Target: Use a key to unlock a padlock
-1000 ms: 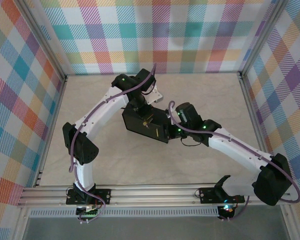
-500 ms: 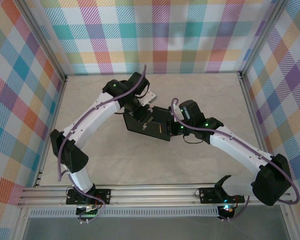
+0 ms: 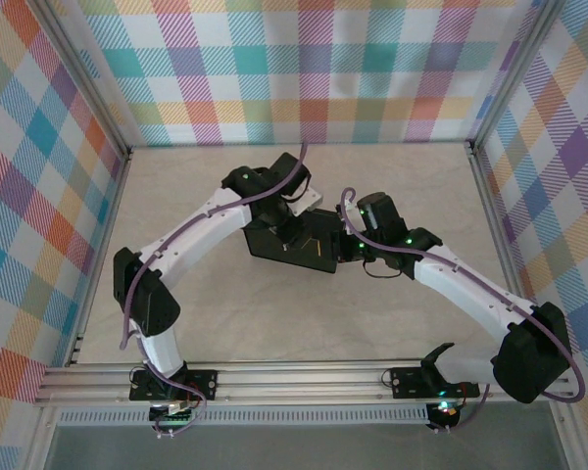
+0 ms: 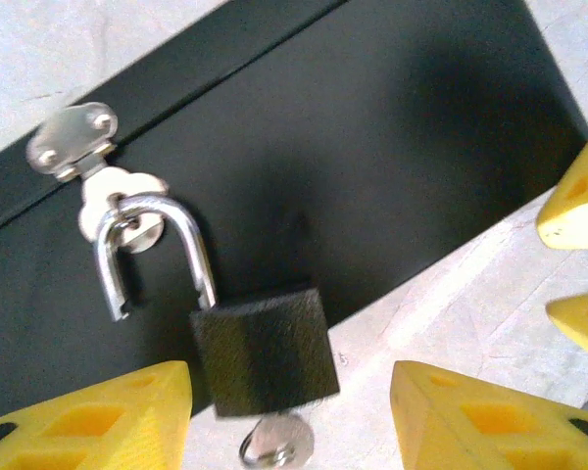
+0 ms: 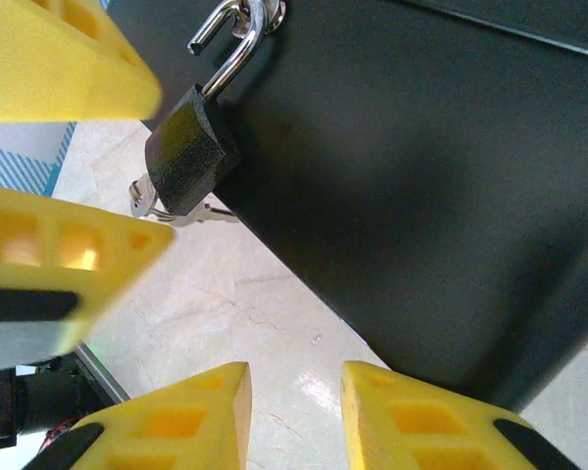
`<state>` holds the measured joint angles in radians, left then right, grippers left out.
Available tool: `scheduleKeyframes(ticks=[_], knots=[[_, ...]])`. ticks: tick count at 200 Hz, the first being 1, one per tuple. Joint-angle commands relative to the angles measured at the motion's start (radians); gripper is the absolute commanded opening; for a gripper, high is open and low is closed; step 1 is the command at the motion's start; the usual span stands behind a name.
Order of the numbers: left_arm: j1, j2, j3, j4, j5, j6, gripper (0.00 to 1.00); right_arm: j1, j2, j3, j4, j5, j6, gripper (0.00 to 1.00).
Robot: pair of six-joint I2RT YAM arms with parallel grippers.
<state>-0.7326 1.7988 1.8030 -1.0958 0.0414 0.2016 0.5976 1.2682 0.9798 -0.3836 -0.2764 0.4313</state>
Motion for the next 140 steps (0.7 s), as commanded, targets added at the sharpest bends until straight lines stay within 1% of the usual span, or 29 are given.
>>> scheduleKeyframes(ticks=[1,13,40,71,87,110,140], knots=[[-0.013,0.026,0.029,0.003,-0.036,-0.010,0.55,-0.019,-0.009,0.002,-0.010,-0.012,-0.022,0.30],[-0.013,0.035,0.031,0.001,-0.041,-0.010,0.55,-0.025,-0.013,0.003,-0.012,-0.014,-0.023,0.30],[-0.020,0.043,0.031,-0.009,-0.056,0.003,0.47,-0.038,-0.016,0.002,-0.016,-0.017,-0.029,0.30],[-0.022,0.040,0.031,-0.004,-0.047,0.035,0.31,-0.050,-0.011,-0.001,-0.012,-0.027,-0.032,0.30],[-0.023,0.033,0.033,-0.003,-0.043,0.061,0.26,-0.053,-0.008,-0.003,-0.014,-0.032,-0.040,0.30],[-0.023,0.019,0.039,-0.006,-0.037,0.116,0.21,-0.066,-0.007,-0.003,-0.025,-0.037,-0.058,0.30],[-0.015,0.007,0.045,-0.021,-0.012,0.210,0.20,-0.103,-0.009,0.005,-0.041,-0.055,-0.087,0.31]])
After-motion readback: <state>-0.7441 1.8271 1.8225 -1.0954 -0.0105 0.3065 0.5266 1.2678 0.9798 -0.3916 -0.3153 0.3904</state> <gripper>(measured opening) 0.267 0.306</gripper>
